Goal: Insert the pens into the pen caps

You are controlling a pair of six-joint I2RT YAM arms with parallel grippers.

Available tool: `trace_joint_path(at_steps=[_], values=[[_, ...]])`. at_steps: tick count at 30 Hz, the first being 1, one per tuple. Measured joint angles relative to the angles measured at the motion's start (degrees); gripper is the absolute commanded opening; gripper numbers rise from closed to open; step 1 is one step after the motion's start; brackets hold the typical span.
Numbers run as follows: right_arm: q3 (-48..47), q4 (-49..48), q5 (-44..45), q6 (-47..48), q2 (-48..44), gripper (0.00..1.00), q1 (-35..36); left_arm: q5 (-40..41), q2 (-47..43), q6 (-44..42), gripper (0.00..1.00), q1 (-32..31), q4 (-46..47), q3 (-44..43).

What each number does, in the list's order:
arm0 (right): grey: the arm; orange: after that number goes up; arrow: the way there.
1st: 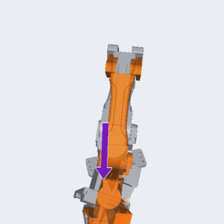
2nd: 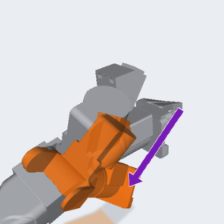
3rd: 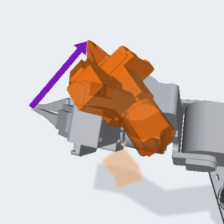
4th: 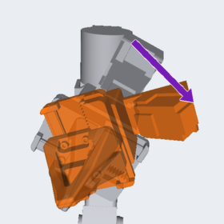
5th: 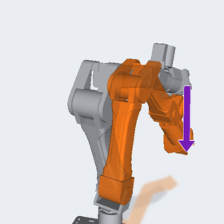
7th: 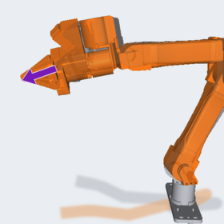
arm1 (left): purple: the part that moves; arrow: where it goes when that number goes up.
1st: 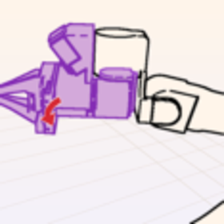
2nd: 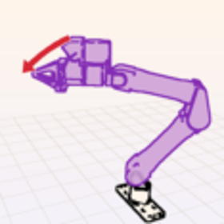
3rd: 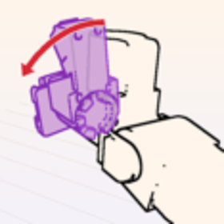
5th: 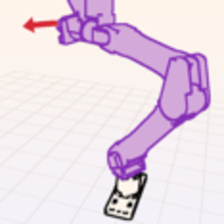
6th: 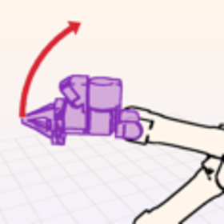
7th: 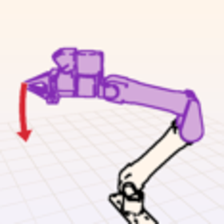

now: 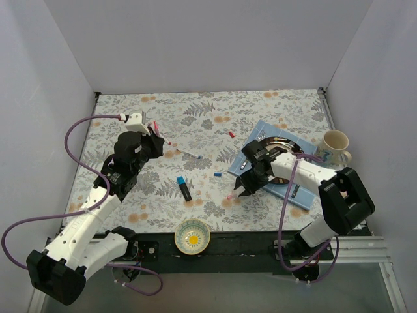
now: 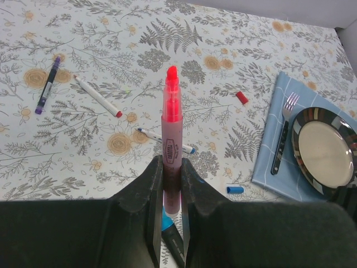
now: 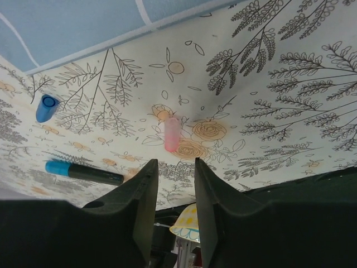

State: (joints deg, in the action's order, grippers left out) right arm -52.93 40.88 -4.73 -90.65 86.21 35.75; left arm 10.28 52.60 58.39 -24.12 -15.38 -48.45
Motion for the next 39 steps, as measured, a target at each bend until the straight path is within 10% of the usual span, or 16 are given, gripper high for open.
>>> trace_joint_path(at_steps=[21, 33, 39], values=[[-0.17, -5.57, 1.11, -4.0, 8.79, 0.4, 2.58, -2.38, -0.57, 0.55, 0.0, -0.11, 0.0, 0.0], [-1.57, -3.39, 2.25, -3.58, 9.77, 0.02, 3.82, -2.38, -0.57, 0.55, 0.0, -0.2, 0.0, 0.0], [-2.99, -2.62, 5.29, 0.68, 10.27, 0.01, 4.5, -3.56, -0.57, 0.44, 0.0, -0.98, 0.17, 0.0]])
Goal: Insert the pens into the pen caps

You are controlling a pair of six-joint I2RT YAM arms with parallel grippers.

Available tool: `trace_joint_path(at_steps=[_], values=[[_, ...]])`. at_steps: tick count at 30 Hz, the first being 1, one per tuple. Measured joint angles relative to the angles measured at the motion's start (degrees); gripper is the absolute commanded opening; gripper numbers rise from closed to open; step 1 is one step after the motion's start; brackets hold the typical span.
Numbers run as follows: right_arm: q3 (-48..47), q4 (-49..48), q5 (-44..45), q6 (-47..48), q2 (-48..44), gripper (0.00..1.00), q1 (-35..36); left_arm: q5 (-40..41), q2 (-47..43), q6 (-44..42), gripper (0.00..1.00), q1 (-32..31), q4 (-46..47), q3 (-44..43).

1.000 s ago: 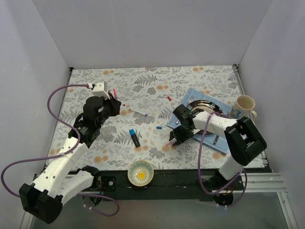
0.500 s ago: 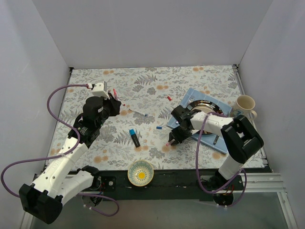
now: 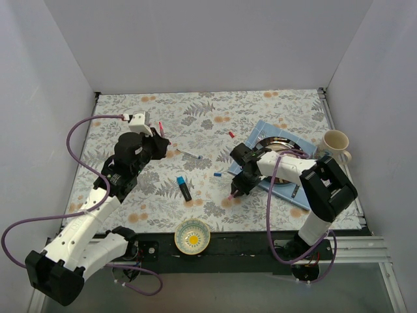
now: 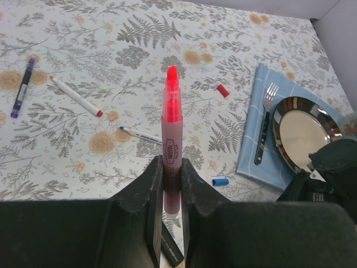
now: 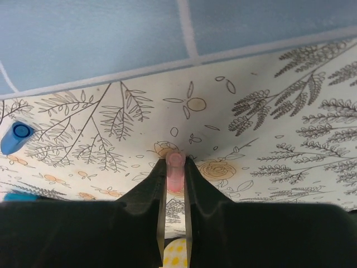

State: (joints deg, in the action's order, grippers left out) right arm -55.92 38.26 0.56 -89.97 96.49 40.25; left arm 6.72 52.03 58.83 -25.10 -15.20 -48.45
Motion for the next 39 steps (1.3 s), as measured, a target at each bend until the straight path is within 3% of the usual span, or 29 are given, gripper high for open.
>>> trace_joint_path(at_steps=[11, 18, 22, 31, 39], values=[[-6.32, -4.39, 6.88, 24.24, -6.84, 0.01, -0.17, -17.81, 0.09, -1.44, 0.0, -2.73, 3.96, 1.64], [-3.72, -27.21, 0.17, 41.86, -21.84, 0.01, -0.61, -30.58, 2.93, -2.23, 0.0, -4.07, 6.58, 2.34], [-4.87, -36.81, -3.63, 48.46, -24.02, 0.01, -1.22, -36.09, 4.15, -2.25, 0.0, -4.7, 8.2, 3.58], [-6.54, -45.94, -13.05, 55.28, -22.18, 0.01, -1.51, -45.03, 7.21, -1.92, 0.0, -4.76, 10.4, 3.85], [-6.54, -50.38, -18.64, 56.08, -22.18, 0.01, -1.51, -46.77, 8.81, -1.81, 0.0, -4.76, 10.82, 3.85]])
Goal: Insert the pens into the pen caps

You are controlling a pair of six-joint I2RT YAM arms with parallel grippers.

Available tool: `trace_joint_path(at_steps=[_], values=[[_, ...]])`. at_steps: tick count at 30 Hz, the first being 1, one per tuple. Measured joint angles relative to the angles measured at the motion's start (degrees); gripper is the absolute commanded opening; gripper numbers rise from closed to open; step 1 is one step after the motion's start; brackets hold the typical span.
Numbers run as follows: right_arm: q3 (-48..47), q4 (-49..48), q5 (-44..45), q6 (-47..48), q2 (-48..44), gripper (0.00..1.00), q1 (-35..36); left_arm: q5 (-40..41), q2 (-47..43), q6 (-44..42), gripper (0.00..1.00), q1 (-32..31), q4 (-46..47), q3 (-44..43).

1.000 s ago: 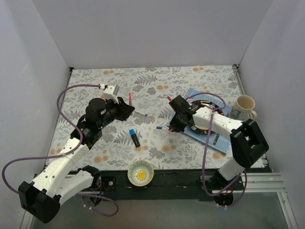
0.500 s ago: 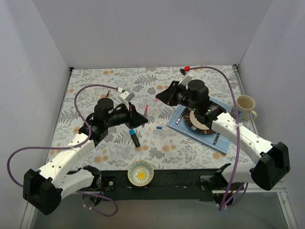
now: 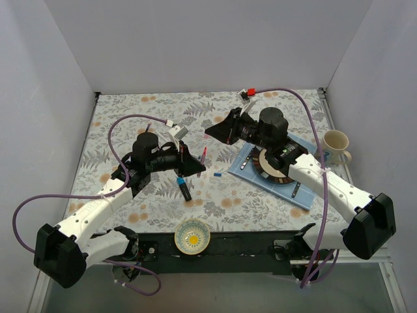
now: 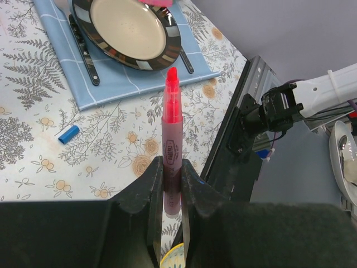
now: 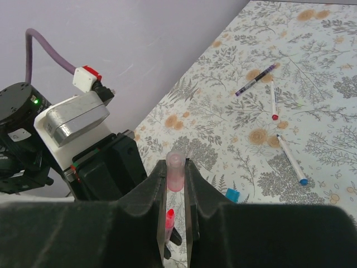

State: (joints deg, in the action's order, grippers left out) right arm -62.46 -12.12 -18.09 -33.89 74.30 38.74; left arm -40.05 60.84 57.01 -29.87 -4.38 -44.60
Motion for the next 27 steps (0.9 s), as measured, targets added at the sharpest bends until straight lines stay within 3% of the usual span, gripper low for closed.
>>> trace_joint_path(at_steps=[27], values=[[2.38, -1.03, -5.25, -0.61, -2.21, 0.01, 0.0, 1.55, -0.39, -0.22, 0.0, 0.0, -0.11, 0.0]])
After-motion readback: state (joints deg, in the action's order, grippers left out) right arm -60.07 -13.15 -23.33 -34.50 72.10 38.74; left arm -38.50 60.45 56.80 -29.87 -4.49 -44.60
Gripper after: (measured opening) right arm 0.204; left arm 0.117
